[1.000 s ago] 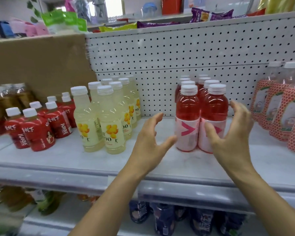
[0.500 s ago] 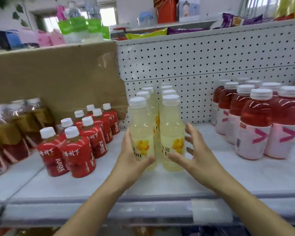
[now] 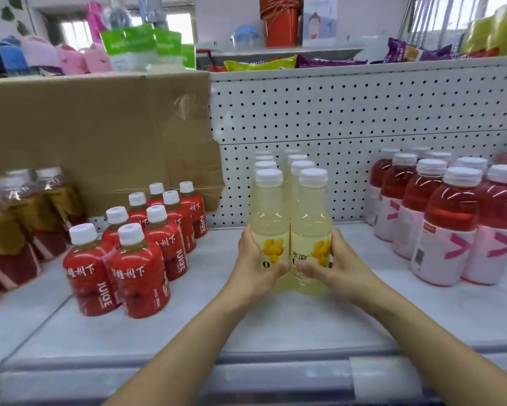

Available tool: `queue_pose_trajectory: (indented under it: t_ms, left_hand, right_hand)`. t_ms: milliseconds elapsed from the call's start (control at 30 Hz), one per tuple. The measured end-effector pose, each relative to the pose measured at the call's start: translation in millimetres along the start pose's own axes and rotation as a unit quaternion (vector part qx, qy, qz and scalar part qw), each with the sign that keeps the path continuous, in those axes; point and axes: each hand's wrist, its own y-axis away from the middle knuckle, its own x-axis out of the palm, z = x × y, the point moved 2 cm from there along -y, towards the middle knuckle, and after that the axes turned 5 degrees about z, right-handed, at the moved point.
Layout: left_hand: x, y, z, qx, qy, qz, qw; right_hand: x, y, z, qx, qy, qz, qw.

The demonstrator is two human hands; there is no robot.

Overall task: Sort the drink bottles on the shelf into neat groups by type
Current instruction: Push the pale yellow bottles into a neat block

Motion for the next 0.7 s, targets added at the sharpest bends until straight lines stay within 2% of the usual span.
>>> queue_pose_trajectory:
  t_ms: [333, 500, 700]
  left_hand:
    - [-6, -8, 12, -0.039, 0.087, 0.080, 0.992]
    - [-13, -7, 6, -0.064, 0.089, 0.120, 0.987]
    - [-6, -5, 8, -0.053, 0.095, 0.090, 0.990]
  right_hand:
    - [-5, 0, -13, 0.020, -0.011, 0.018, 1.000]
    - [-6, -5, -14, 0.031, -0.025, 0.007, 0.999]
    - [-9, -5, -16, 0.016, -0.021, -0.031, 0.999]
